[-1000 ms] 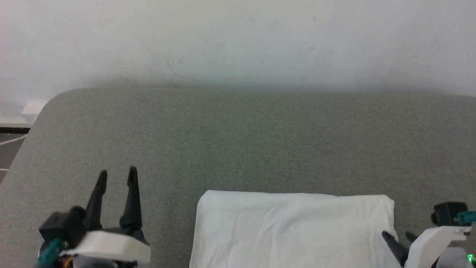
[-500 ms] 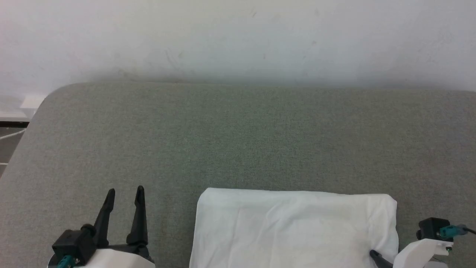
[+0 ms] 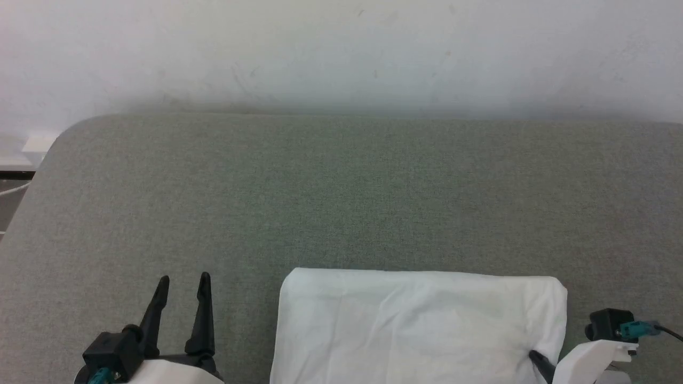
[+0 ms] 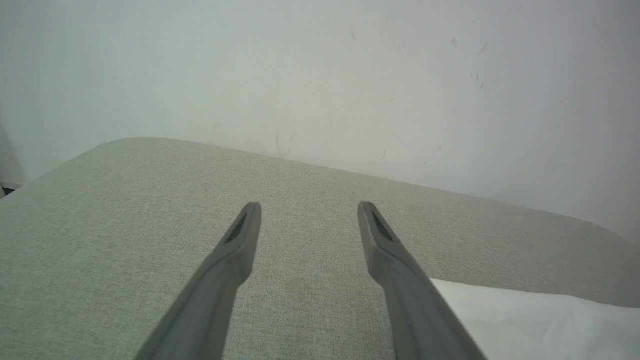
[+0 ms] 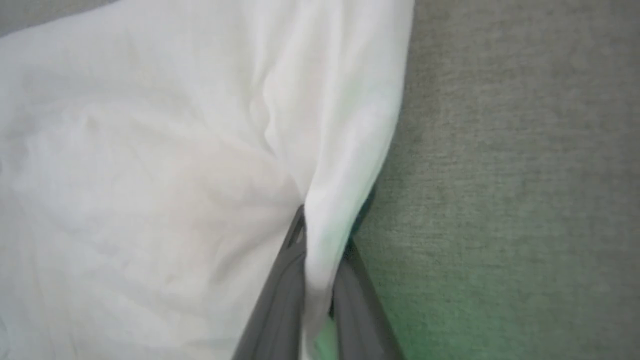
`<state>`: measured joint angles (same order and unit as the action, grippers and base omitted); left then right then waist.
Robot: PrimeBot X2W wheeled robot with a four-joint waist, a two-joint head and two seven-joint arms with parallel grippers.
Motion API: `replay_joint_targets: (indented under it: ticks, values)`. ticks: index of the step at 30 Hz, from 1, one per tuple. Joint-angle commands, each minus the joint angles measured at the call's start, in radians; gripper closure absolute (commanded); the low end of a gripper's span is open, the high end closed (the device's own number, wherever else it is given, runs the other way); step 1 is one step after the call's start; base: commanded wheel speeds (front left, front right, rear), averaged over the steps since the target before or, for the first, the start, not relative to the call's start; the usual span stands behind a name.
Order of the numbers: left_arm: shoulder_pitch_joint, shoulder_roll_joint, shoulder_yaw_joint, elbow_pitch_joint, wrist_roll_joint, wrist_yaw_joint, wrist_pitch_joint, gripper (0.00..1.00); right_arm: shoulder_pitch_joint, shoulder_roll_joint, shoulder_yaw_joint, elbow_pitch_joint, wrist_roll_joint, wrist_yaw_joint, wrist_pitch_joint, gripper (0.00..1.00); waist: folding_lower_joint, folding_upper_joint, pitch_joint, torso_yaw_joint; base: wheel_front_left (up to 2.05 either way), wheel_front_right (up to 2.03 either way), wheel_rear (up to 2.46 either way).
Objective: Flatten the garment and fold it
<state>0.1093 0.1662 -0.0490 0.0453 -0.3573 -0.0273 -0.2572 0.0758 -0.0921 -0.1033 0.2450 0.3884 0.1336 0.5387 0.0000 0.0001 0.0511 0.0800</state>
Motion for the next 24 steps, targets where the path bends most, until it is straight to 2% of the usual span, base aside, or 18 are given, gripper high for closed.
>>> replay_joint_targets:
  ticks: [1, 7, 13, 18, 24]
  values:
    - [-0.016, -0.009, 0.010, 0.007, 0.011, -0.010, -0.004, 0.00, -0.013, -0.005, -0.014, 0.024, -0.001, -0.003, -0.016, 1.00, 0.0000, -0.0001, -0.002, -0.003, 0.00, 0.00, 0.00]
    - [-0.018, -0.029, 0.028, 0.020, 0.031, -0.032, -0.005, 0.00, -0.057, -0.057, -0.153, 0.038, -0.051, -0.003, -0.099, 1.00, 0.0000, -0.0001, -0.004, -0.008, 0.00, 0.00, 0.00]
    - [-0.020, -0.045, 0.042, 0.031, 0.046, -0.047, -0.005, 0.00, -0.103, -0.096, -0.298, 0.105, -0.127, -0.003, -0.127, 1.00, 0.0000, -0.0001, -0.006, -0.012, 0.00, 0.00, 0.00]
    - [-0.020, -0.057, 0.051, 0.042, 0.055, -0.057, -0.005, 0.00, -0.105, -0.105, -0.280, 0.102, -0.125, -0.003, -0.132, 1.00, 0.0000, -0.0001, -0.020, -0.014, 0.00, 0.00, 0.00]
    - [-0.003, -0.071, 0.052, 0.052, 0.066, -0.067, -0.005, 0.00, -0.045, -0.103, -0.198, -0.039, -0.065, -0.003, -0.096, 1.00, 0.0000, -0.0001, -0.056, -0.014, 0.00, 0.00, 0.00]
